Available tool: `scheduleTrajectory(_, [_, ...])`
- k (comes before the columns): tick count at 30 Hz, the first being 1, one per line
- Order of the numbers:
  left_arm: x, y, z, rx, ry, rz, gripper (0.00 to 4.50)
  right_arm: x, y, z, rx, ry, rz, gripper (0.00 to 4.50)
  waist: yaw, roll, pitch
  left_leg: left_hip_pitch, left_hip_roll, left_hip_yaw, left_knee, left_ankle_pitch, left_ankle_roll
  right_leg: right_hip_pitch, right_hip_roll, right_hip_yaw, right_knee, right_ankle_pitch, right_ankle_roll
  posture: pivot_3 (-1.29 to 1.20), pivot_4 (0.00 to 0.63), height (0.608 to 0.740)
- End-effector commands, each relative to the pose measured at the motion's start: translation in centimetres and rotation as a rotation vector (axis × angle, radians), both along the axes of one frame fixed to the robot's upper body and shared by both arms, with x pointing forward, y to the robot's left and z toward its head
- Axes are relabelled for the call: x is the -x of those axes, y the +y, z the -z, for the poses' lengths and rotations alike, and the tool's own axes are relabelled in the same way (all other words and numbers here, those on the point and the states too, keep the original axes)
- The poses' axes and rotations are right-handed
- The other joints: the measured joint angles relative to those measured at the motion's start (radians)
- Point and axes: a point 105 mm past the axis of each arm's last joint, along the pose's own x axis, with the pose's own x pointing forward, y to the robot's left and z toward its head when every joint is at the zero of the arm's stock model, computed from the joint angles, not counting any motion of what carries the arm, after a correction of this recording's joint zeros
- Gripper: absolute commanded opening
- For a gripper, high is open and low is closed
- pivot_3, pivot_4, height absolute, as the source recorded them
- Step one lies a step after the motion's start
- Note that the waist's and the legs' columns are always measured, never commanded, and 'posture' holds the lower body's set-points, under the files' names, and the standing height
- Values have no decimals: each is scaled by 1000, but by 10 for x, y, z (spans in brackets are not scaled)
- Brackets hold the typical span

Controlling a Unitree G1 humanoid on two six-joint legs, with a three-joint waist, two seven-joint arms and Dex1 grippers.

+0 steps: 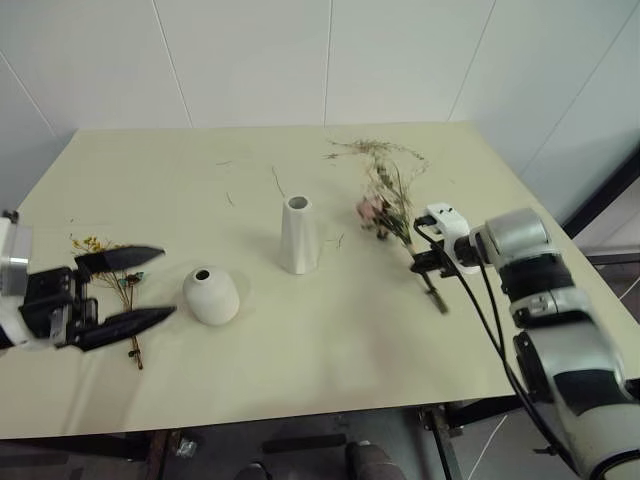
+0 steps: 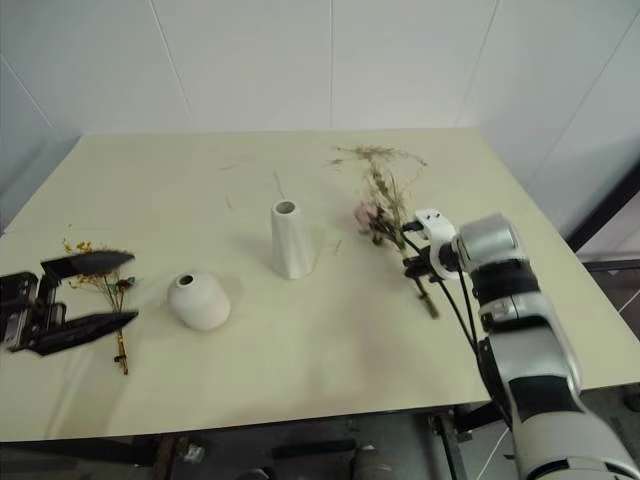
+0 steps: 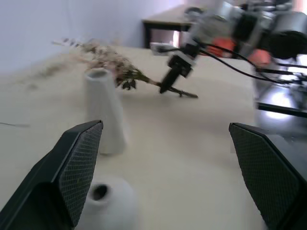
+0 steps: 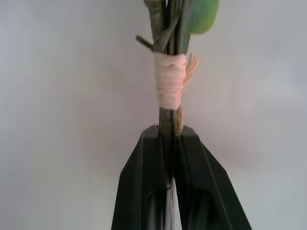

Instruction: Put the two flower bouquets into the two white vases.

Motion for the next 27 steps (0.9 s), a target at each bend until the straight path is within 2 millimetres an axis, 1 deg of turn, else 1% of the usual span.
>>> scheduleTrajectory(1, [-8, 15, -5, 6, -52, -108, 4500, -1, 1, -80, -73, -430, -23, 6, 2, 3, 2, 0, 0, 0, 0, 0, 0, -1, 0, 1, 1, 0, 0, 0, 150, 740])
scheduleTrajectory(2, [-9, 17, -2, 3, -48, -128, 4500, 4, 8, -98, -154, -522, -72, 6, 3, 3, 2, 0, 0, 1, 0, 0, 0, -1, 0, 1, 1, 0, 0, 0, 150, 740])
scheduleTrajectory(4, [-11, 20, 0, 6, -45, -155, 4500, 5, 7, -121, -253, -622, -33, 6, 4, 3, 2, 0, 0, 1, -1, 0, 0, -1, 0, 1, 0, 0, 0, 0, 150, 740])
scheduleTrajectory(6, [-11, 22, 1, 24, -45, -174, 4500, 8, 12, -140, -325, -676, -42, 6, 4, 3, 2, 0, 0, 2, -1, 0, 0, -1, 0, 2, 0, 0, 0, 0, 150, 740])
scheduleTrajectory(7, [-11, 23, 0, 32, -46, -178, 4500, 10, 16, -146, -351, -691, -61, 6, 6, 3, 2, 0, 0, 2, -1, 0, 0, -1, -1, 2, 0, 0, 0, 0, 150, 740])
scheduleTrajectory(8, [-11, 24, 0, 41, -50, -190, 4500, 17, 24, -158, -400, -723, -111, 6, 7, 3, 2, 0, 0, 2, -1, 0, 0, -1, -1, 2, 0, 0, 0, 0, 150, 740])
scheduleTrajectory(9, [-11, 26, 0, 56, -53, -209, 4500, 27, 37, -171, -454, -758, -187, 6, 7, 3, 2, 0, 0, 2, -1, 0, 0, -1, -1, 2, 0, 0, 0, 0, 150, 740])
scheduleTrajectory(10, [-11, 27, 0, 67, -56, -223, 4500, 34, 46, -180, -489, -781, -240, 6, 6, 3, 2, 0, 0, 2, -1, 0, 0, -1, -1, 2, 0, 0, 0, 0, 150, 740])
scheduleTrajectory(11, [-10, 29, 0, 82, -60, -242, 4500, 40, 56, -189, -512, -807, -285, 6, 6, 4, 2, 0, 0, 3, -1, 0, 0, -2, 0, 2, 0, 0, 0, 0, 150, 740])
scheduleTrajectory(13, [-9, 30, 2, 94, -59, -266, 4500, 46, 70, -199, -561, -808, -325, 6, 5, 4, 2, 0, 1, 3, -1, 0, 0, -2, 0, 2, 1, 0, 0, 0, 150, 740])
scheduleTrajectory(16, [-8, 30, 7, 107, -48, -291, 4500, 54, 91, -204, -615, -770, -391, 6, 8, 4, 2, 0, 1, 3, -1, 0, 0, -2, 0, 2, 1, 0, 0, 0, 150, 740])
scheduleTrajectory(21, [-5, 29, 8, 129, -45, -309, 4500, 67, 117, -197, -599, -749, -483, 6, 13, 4, 2, -1, 1, 3, -1, 0, 0, -2, -1, 2, 1, 0, 0, 0, 150, 740])
scheduleTrajectory(24, [-1, 26, 10, 145, -20, -297, 4500, 64, 128, -189, -600, -736, -497, 6, 11, 4, 2, -1, 1, 3, -1, 0, 0, -2, 0, 2, 1, 0, 0, 0, 150, 740])
scheduleTrajectory(27, [1, 23, 10, 163, -3, -282, 4500, 57, 133, -182, -584, -737, -485, 6, 11, 4, 2, -1, 1, 3, -1, 0, 0, -2, 0, 2, 1, 0, 0, 0, 150, 740])
